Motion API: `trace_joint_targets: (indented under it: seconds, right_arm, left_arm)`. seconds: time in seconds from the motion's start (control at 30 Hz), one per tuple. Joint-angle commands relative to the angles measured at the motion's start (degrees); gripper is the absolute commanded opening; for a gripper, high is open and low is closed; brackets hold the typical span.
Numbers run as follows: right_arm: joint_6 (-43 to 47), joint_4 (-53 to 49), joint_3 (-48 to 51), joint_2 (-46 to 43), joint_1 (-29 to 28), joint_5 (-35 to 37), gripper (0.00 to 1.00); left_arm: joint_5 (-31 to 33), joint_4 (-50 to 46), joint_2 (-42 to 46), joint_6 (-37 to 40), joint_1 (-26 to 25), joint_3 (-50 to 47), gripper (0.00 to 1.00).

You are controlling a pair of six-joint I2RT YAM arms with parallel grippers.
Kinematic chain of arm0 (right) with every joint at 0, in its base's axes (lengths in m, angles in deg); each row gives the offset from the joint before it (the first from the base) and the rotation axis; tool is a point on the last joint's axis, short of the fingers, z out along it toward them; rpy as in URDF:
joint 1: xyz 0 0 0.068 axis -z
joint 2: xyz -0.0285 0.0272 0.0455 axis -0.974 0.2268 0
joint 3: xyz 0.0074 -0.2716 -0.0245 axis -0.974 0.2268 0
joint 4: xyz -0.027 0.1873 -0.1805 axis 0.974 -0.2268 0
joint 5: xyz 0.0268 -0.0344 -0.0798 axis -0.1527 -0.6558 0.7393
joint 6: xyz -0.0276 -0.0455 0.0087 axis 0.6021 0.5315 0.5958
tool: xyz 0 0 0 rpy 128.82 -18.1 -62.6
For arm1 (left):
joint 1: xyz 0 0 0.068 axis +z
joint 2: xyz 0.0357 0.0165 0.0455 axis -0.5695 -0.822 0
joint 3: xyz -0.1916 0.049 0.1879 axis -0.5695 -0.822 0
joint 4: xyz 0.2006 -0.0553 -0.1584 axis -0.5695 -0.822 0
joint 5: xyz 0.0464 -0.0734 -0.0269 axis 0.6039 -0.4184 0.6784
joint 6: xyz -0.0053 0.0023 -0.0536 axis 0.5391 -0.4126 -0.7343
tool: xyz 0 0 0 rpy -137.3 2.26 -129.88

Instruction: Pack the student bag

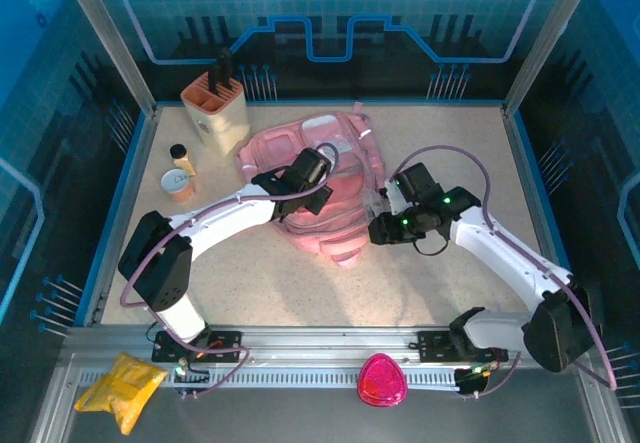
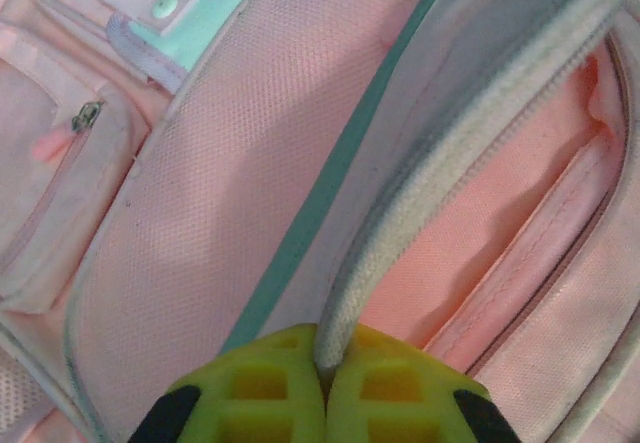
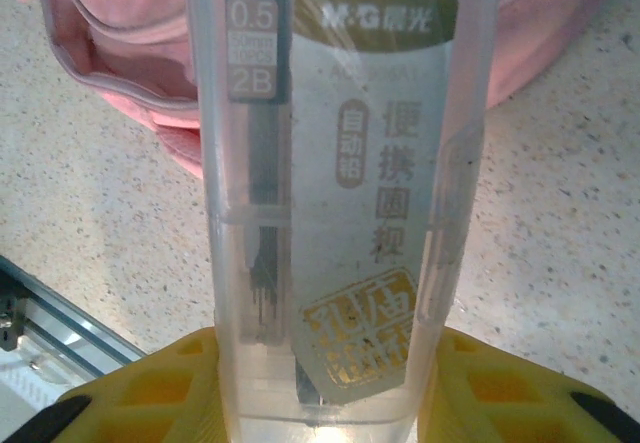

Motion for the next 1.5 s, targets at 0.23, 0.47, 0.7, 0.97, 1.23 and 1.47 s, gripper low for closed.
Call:
trace_joint_targets:
  seconds: [0.23, 0.47, 0.7, 0.97, 1.23, 1.47]
  right_arm:
    - [-0.32, 1.94, -8.99, 8.69, 3.84, -3.18, 0.42]
    - [-0.75, 2.36, -11.26, 13.6, 6.03, -1.16, 0.43]
    - [-3.17, 4.5, -12.7, 16.01, 6.26, -1.19, 0.43]
    - [-4.03, 5.53, -13.54, 19.36, 6.48, -3.55, 0.54]
    - [-6.02, 9.37, -10.0, 15.14, 8.21, -8.22, 0.62]
    - [-7.85, 13.65, -7.74, 14.83, 10.98, -11.44, 0.48]
  left_arm:
    - [-7.1, 9.38, 4.06, -21.92, -6.02, 0.41, 0.0]
    - [-5.39, 12.69, 3.59, -38.06, -8.39, 1.2, 0.0]
    - [-3.6, 15.74, 2.28, -45.86, -10.3, 1.71, 0.0]
    - [-2.84, 14.35, 1.42, -47.07, -10.13, 1.77, 0.0]
    - [-3.6, 14.79, 1.0, -47.4, -9.53, 1.12, 0.0]
    - [-5.11, 15.96, 0.8, -48.11, -9.51, 1.13, 0.0]
